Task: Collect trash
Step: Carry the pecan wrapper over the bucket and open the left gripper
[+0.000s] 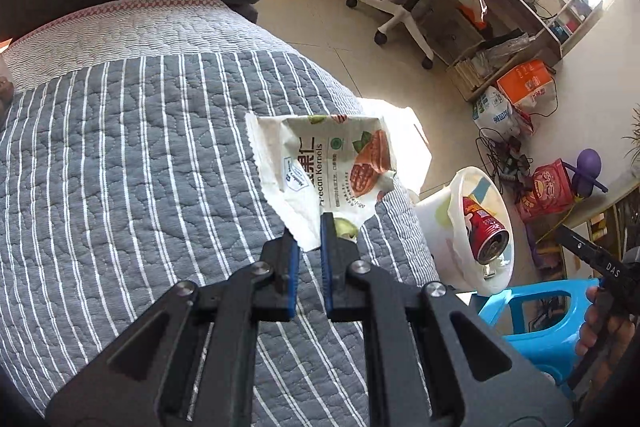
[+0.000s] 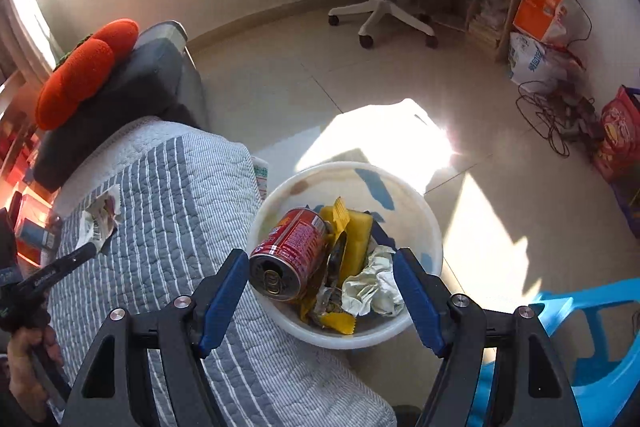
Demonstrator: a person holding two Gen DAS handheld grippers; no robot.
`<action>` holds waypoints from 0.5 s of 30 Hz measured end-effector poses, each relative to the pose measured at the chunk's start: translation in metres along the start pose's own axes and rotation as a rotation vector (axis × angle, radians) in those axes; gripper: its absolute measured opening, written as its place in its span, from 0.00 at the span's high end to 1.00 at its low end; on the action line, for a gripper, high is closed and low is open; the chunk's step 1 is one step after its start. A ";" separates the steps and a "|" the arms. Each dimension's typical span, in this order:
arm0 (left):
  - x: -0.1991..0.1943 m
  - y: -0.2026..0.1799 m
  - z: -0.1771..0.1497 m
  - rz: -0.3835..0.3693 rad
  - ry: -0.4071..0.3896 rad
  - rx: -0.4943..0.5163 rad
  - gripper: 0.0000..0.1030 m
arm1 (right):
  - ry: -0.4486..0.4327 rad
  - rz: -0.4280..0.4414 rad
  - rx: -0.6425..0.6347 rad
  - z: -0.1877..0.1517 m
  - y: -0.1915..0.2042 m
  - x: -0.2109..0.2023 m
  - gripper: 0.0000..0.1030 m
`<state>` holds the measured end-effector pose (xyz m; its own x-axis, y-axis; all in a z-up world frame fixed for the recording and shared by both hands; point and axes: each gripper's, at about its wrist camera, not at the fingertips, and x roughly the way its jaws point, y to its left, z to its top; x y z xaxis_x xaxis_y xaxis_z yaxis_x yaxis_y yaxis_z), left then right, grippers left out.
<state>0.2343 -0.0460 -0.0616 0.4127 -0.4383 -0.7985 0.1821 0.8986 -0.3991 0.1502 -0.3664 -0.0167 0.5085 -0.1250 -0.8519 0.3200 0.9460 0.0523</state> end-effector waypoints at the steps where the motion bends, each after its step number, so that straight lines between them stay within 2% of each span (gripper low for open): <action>1: 0.004 -0.011 0.000 -0.014 0.010 0.012 0.90 | -0.004 -0.006 0.014 -0.001 -0.010 -0.003 0.26; 7: 0.025 -0.080 0.006 -0.088 0.047 0.082 0.90 | -0.008 -0.044 0.103 -0.011 -0.073 -0.018 0.26; 15: 0.053 -0.174 0.008 -0.092 0.064 0.273 0.90 | 0.005 -0.042 0.251 -0.023 -0.136 -0.027 0.26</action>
<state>0.2320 -0.2257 -0.0309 0.3282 -0.5105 -0.7948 0.4533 0.8233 -0.3416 0.0748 -0.4846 -0.0123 0.4869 -0.1603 -0.8586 0.5297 0.8358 0.1443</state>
